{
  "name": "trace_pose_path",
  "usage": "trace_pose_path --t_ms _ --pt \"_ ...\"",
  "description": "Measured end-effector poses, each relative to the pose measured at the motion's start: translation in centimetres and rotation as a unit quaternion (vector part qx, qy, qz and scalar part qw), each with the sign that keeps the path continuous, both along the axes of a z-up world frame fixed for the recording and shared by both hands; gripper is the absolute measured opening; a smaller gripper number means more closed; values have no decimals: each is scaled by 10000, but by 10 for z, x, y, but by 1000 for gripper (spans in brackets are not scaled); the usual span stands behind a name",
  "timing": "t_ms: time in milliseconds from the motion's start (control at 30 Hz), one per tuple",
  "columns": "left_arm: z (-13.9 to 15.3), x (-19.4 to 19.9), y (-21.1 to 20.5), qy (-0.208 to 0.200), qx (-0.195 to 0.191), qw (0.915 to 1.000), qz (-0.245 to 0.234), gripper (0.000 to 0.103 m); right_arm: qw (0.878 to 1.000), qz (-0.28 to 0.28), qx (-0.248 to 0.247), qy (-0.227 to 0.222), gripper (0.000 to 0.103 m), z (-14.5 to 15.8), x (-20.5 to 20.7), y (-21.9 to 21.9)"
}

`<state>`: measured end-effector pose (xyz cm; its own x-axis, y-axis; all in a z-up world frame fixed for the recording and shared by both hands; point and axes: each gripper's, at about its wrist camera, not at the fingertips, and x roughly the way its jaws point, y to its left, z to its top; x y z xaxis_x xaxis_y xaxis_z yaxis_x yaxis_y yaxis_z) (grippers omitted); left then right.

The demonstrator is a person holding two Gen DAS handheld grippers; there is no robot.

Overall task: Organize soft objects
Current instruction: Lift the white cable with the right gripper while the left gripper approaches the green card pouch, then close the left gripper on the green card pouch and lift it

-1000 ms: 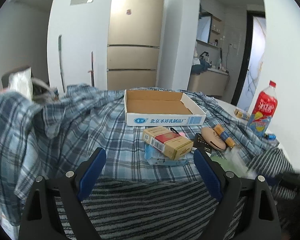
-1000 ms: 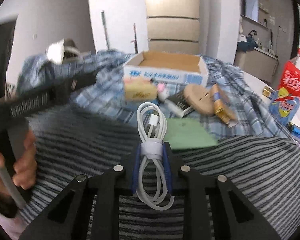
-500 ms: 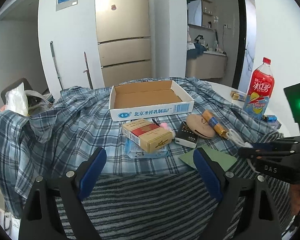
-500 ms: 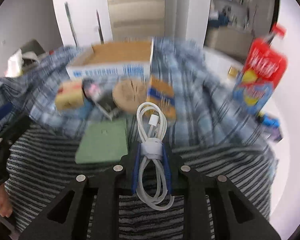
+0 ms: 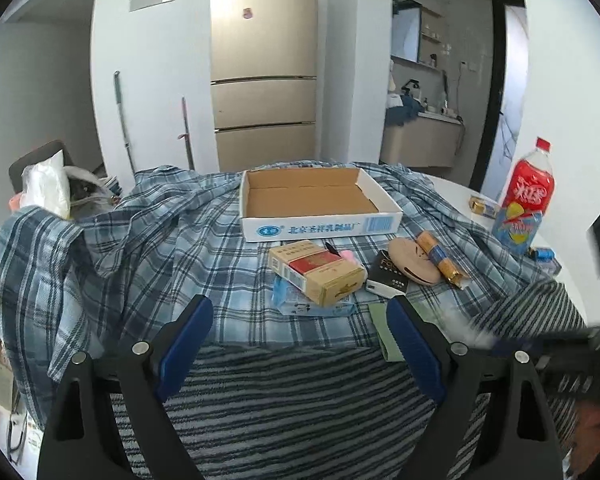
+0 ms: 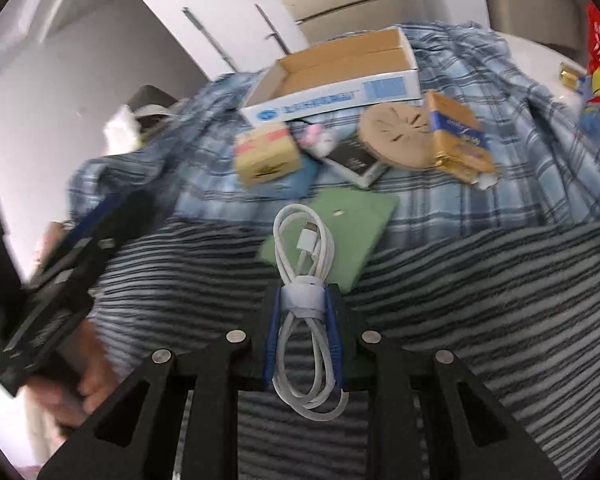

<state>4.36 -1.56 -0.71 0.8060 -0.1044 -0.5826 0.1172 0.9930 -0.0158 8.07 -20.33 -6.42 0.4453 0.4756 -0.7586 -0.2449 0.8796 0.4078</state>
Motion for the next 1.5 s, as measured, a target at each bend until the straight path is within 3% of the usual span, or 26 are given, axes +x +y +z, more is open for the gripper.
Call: trace_pose_path --t_ms 133,300,433,633,833,1000,1167,1367,1500 --pt "-11 13 -23 481 37 9958 -776 91 9869 -906 -949 -939 21 26 -15 -23" --pt "-24 30 -52 911 349 9896 -1056 91 9605 -1474 -1758 -1575 21 32 -17 -36" --pt "-32 35 -69 1093 262 9866 -1181 91 9232 -1972 -2516 -2135 21 27 -20 -33" --pt "-45 44 -89 1189 185 9857 -1178 91 9313 -2017 -2105 -2185 21 29 -22 -47" --pt "-52 50 -95 1378 172 9860 -920 91 9419 -1962 -2102 -1737 21 9 -11 -54" --pt "-51 53 -94 1493 -200 9857 -761 91 9396 -1930 -2262 -1693 21 5 -9 -50" --pt "-66 57 -105 1676 -183 9830 -728 91 9376 -1968 -2357 -1632 21 4 -6 -51" --pt "-72 55 -108 1590 -24 9849 -685 91 9379 -1962 -2409 -1543 21 1 -3 -51" --pt "-72 57 -99 1533 -52 9873 -405 91 9368 -1962 -2471 -1513 21 0 -2 -49"
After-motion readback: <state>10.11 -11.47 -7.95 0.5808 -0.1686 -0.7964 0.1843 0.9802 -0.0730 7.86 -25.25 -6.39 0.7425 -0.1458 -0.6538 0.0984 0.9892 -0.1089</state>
